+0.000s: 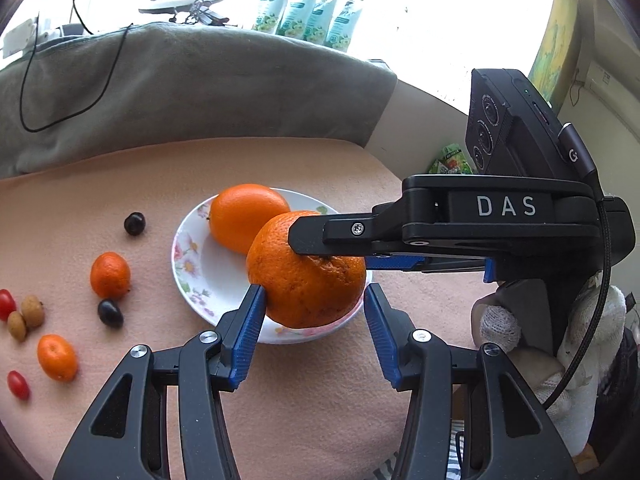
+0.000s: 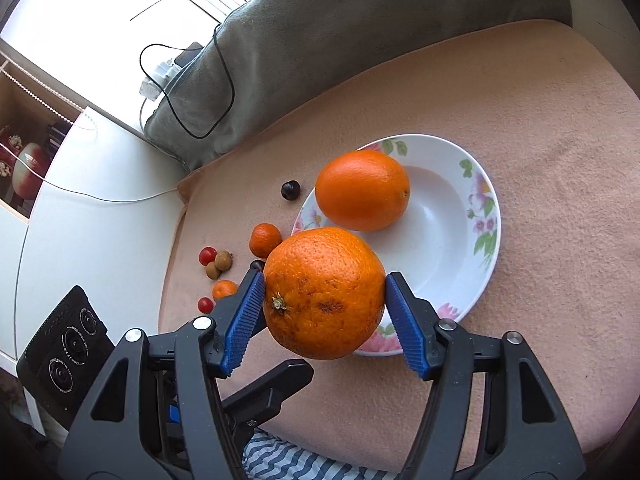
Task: Organize fruits
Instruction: 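Carry the bumpy tangerine with the right gripper onto the plate beside the orange, then open the right gripper and move it back toward the small tangerines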
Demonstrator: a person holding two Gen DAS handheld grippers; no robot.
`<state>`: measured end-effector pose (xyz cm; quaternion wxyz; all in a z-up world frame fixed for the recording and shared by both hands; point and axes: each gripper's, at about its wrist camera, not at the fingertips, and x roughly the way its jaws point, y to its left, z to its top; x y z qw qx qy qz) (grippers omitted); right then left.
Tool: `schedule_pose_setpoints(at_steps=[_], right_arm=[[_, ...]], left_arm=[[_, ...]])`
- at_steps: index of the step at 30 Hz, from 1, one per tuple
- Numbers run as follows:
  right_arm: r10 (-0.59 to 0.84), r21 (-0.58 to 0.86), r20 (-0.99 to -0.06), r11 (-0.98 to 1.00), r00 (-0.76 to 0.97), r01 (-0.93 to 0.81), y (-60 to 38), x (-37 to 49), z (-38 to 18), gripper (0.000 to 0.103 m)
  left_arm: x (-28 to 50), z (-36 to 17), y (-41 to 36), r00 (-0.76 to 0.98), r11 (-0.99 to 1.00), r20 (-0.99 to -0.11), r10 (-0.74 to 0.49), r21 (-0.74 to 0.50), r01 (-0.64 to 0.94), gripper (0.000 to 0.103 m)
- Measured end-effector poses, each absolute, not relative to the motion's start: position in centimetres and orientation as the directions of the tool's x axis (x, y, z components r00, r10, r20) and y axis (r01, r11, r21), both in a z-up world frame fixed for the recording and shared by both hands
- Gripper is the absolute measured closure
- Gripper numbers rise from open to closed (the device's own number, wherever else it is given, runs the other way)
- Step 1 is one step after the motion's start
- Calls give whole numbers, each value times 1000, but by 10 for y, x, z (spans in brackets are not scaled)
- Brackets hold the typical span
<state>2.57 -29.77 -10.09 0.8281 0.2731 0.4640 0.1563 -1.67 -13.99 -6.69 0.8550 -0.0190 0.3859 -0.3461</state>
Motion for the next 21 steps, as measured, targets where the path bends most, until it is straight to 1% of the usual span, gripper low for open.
schedule_pose_setpoints(at_steps=[3,4,5,6,10,21], right_arm=[[503,605,-680,796,533,20,-312,26,-103,38],[503,609,-675,793,540,24,-316,26,-103,38],[508,619,-665,785,547,23,-320,26,-102,40],[521,633,-651,774,552,16,-323,27,-101,43],[455,590,-639,807,620,15,-332,24,-83,43],[414,522,-613,852,673,-48,-323,14,-66,43]], left_arm=[[-15,-73,-150,432,745,-659,-615,-307,592,53],[-13,-74,-153,420,738,-661,-622,-314,598,55],[-13,-75,-156,410,729,-660,-630,-320,605,59],[-13,-75,-159,412,730,-662,-626,-312,608,61],[-13,-70,-158,423,730,-653,-628,-306,611,61],[-13,-66,-128,474,768,-644,-601,-300,567,61]])
